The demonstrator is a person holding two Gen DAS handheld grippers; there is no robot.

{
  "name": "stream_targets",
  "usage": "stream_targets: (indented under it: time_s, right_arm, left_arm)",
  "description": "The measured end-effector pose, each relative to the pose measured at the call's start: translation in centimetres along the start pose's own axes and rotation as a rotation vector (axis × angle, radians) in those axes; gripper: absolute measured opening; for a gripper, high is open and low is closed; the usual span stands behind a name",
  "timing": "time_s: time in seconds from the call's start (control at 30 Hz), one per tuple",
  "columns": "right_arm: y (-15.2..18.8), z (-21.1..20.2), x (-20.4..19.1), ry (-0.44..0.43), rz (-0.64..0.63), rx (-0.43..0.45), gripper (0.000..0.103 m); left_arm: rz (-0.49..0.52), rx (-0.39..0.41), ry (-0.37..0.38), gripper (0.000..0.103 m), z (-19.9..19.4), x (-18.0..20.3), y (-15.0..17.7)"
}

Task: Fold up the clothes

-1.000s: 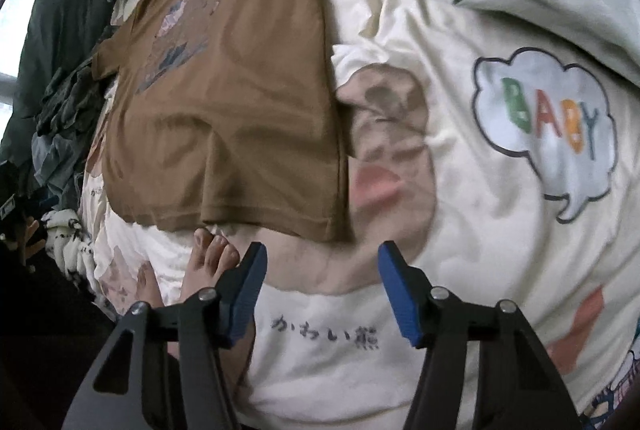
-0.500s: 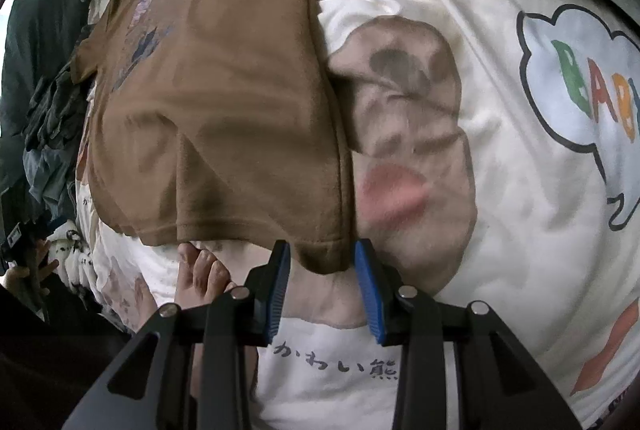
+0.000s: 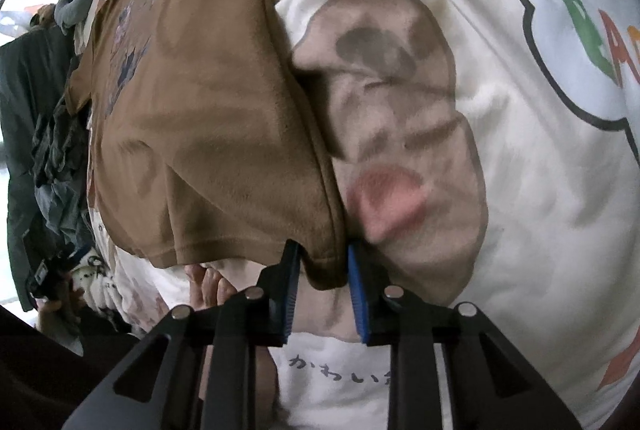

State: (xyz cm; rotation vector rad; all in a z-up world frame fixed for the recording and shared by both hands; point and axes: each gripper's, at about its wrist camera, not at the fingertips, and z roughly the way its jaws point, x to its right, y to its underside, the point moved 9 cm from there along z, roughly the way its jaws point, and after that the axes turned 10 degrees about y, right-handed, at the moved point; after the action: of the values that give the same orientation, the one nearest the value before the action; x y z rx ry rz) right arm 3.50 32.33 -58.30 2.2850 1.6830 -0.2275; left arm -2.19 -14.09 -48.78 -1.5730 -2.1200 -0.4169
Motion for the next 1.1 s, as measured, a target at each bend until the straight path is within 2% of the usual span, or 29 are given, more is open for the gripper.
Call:
stream_targets:
  time_s: [0.27, 0.33, 0.5, 0.67, 0.87, 1.0, 1.1]
  right_arm:
    - [0.0, 0.3, 0.0, -0.008, 0.023, -0.025, 0.022]
    - [-0.1, 0.3, 0.2, -0.003, 0.023, -0.028, 0.016]
    - [0.0, -0.2, -0.1, 0.003, 0.007, -0.032, 0.010]
    - [0.0, -1.7, -0.5, 0.010, -0.004, -0.012, 0.010]
    - [0.0, -2.4, -1.3, -0.036, -0.011, -0.011, 0.012]
    - [0.0, -1.6, -2.0, 0.016, -0.048, 0.003, 0.012]
    - [-0.3, -0.8, -1.4, 0.045, -0.031, 0.008, 0.012]
  left_arm:
    - [-0.098, -0.082, 0.021, 0.102, 3.1, -1.0, 1.6]
    - [-0.115, -0.089, 0.032, 0.102, 3.7, -1.0, 1.8]
    - [-0.150, -0.103, 0.043, 0.102, 5.2, -1.4, 2.3]
    - [-0.187, -0.077, 0.047, 0.102, 5.6, -1.9, 2.3]
    - [-0.156, -0.020, 0.053, 0.102, 5.5, -1.3, 1.8]
    - [-0.150, 0.037, 0.047, 0.102, 5.1, -1.2, 1.5]
    - [-0.146, 0.048, 0.044, 0.102, 5.2, -1.2, 1.5]
